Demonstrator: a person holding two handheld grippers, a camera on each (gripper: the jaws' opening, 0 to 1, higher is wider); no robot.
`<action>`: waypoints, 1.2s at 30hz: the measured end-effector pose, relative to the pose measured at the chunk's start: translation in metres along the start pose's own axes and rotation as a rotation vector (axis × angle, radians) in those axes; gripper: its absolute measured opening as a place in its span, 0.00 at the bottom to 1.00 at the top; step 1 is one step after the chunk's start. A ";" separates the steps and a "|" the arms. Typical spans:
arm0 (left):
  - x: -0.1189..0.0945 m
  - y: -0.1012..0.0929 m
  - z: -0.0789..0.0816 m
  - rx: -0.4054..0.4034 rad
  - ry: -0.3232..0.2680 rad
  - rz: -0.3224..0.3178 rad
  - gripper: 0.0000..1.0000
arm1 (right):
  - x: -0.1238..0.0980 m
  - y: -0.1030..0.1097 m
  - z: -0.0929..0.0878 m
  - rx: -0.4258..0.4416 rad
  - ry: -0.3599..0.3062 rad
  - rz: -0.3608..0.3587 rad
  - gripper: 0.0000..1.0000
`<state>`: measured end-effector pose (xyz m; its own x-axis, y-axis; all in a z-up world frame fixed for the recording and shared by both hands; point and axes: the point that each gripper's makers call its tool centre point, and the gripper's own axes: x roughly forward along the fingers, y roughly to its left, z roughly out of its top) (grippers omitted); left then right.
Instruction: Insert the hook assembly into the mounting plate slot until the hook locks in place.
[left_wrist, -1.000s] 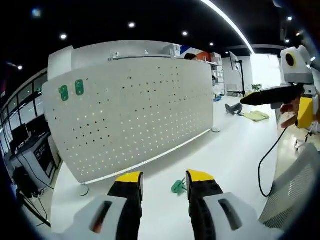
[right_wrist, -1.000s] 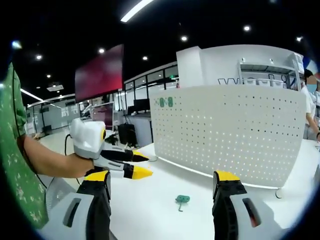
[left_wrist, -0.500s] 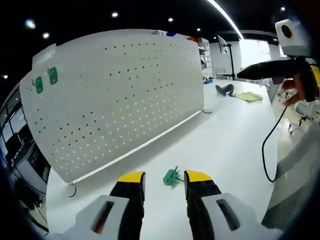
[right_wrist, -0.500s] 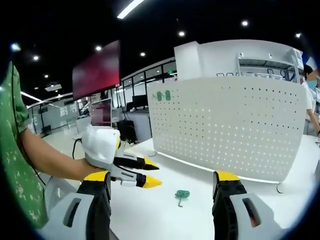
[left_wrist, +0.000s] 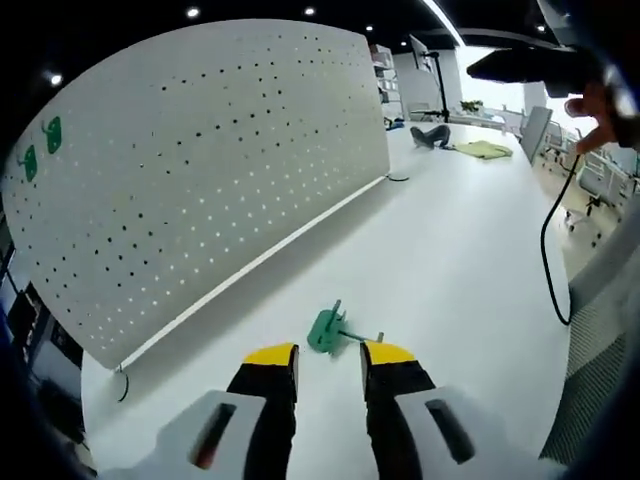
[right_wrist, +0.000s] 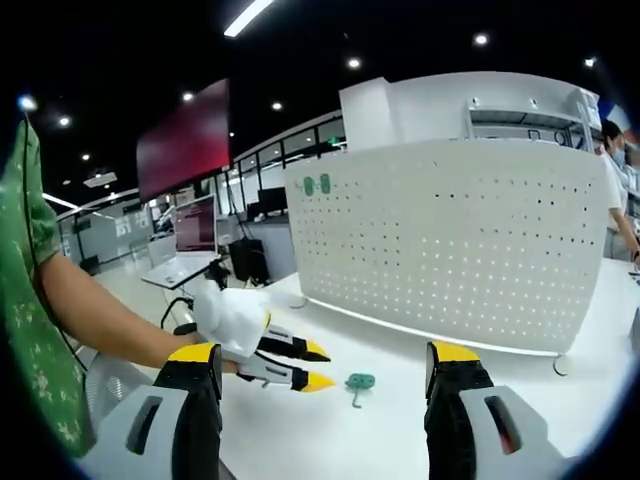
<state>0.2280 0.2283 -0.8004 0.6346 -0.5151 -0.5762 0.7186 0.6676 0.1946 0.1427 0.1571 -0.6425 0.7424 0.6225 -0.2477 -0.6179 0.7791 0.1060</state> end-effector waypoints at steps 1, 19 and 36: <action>0.002 0.000 0.000 0.004 -0.001 -0.003 0.23 | 0.000 0.000 -0.001 0.002 0.001 -0.001 0.86; 0.035 0.000 -0.016 0.052 0.064 -0.035 0.12 | 0.009 -0.016 -0.009 0.037 0.009 -0.024 0.85; 0.046 -0.002 -0.025 0.053 0.084 -0.045 0.05 | 0.013 -0.023 -0.016 0.056 0.020 -0.028 0.85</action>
<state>0.2489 0.2169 -0.8468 0.5770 -0.4954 -0.6493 0.7612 0.6144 0.2076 0.1623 0.1465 -0.6635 0.7536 0.5989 -0.2708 -0.5807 0.7997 0.1524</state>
